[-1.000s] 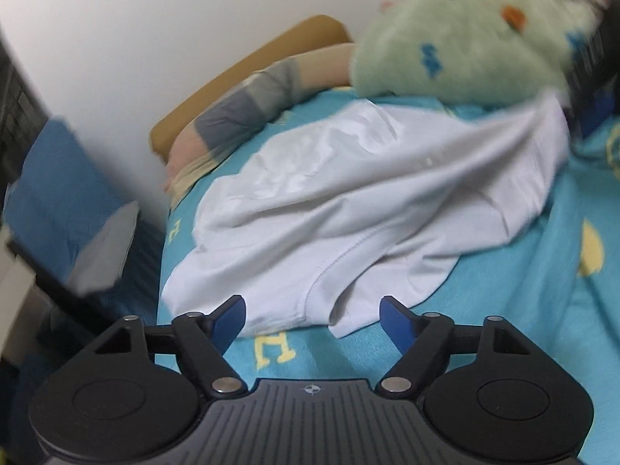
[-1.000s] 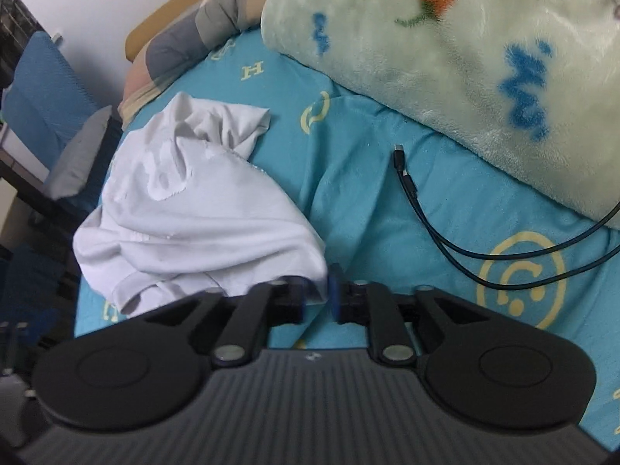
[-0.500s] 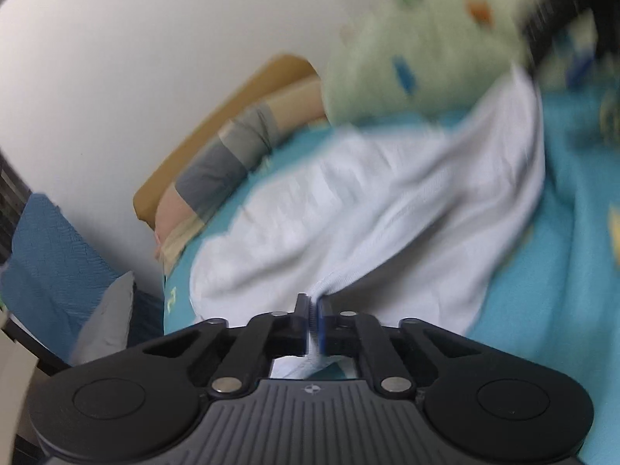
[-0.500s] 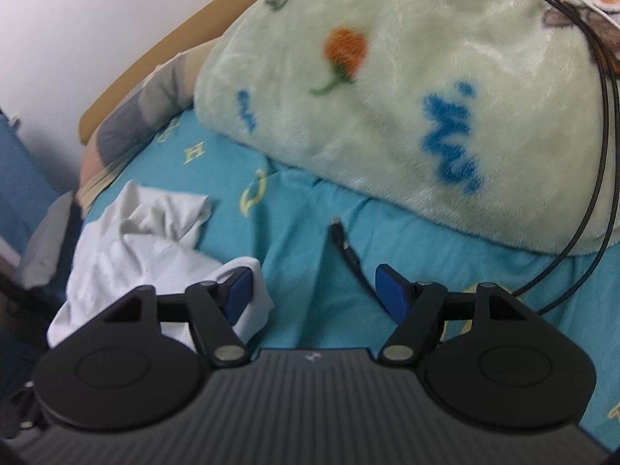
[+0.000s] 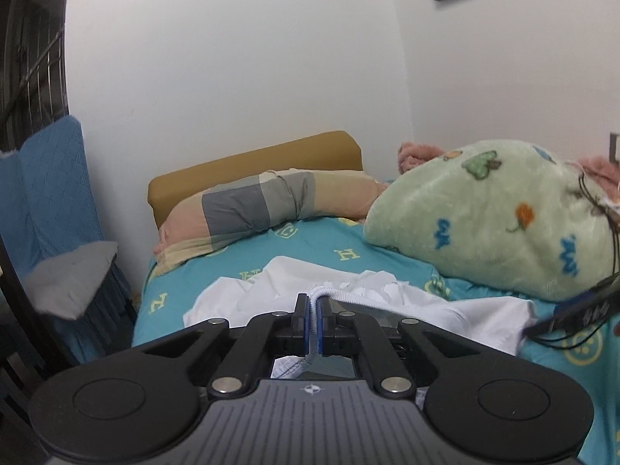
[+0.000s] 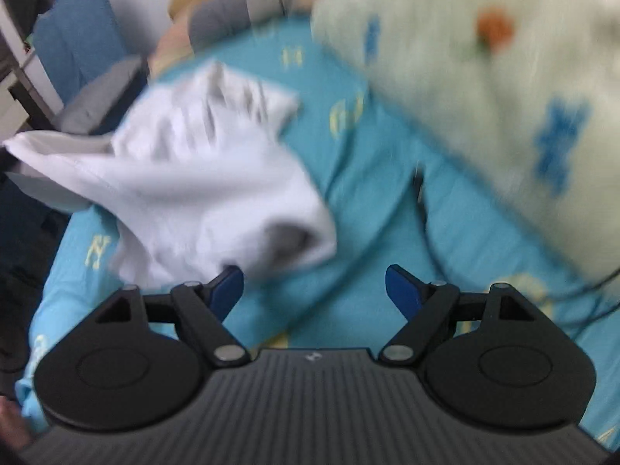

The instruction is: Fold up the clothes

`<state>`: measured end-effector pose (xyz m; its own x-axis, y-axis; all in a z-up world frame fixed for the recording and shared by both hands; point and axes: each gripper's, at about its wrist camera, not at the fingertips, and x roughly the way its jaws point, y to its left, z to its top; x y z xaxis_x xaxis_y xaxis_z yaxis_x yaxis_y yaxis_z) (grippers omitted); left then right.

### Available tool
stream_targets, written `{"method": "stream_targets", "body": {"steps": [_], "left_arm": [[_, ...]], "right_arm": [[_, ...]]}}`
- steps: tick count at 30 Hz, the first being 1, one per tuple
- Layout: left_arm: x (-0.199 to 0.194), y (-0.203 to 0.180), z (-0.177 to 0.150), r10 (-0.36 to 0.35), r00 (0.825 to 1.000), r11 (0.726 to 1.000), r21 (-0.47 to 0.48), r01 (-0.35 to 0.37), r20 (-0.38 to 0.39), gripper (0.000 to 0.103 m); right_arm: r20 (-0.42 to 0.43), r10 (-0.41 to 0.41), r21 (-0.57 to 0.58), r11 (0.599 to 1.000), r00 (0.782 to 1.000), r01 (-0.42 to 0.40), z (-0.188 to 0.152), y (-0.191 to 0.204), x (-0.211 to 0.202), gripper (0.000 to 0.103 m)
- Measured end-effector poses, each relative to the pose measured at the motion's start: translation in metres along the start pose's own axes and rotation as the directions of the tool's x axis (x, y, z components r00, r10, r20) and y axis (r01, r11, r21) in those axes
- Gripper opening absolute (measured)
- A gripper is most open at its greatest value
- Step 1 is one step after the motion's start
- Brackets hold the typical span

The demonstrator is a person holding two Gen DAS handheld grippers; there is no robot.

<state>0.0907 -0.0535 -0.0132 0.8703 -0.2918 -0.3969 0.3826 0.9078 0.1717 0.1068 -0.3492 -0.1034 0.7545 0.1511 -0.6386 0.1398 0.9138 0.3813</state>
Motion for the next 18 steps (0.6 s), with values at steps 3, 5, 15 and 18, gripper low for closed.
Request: {"method": "stream_targets", "body": {"steps": [3, 5, 15, 18], "left_arm": [[0.001, 0.003, -0.004, -0.013, 1.000, 0.999, -0.035, 0.013, -0.004, 0.004], [0.002, 0.007, -0.004, -0.025, 1.000, 0.999, -0.048, 0.025, -0.001, 0.004], [0.006, 0.009, -0.009, -0.032, 0.999, 0.998, -0.061, 0.032, 0.000, 0.005], [0.009, 0.008, -0.012, -0.016, 1.000, 0.998, -0.054, 0.015, -0.019, 0.005]], "right_arm": [[0.148, -0.033, 0.023, 0.999, 0.988, 0.030, 0.001, 0.003, -0.023, 0.088], [0.211, -0.064, 0.083, 0.995, 0.975, 0.048, 0.002, -0.001, -0.030, 0.087], [0.208, 0.100, -0.493, 0.870, 0.973, 0.016, -0.038, 0.143, 0.017, 0.086], [0.262, -0.058, -0.477, 0.860, 0.963, 0.182, -0.039, 0.142, 0.039, 0.086]]}}
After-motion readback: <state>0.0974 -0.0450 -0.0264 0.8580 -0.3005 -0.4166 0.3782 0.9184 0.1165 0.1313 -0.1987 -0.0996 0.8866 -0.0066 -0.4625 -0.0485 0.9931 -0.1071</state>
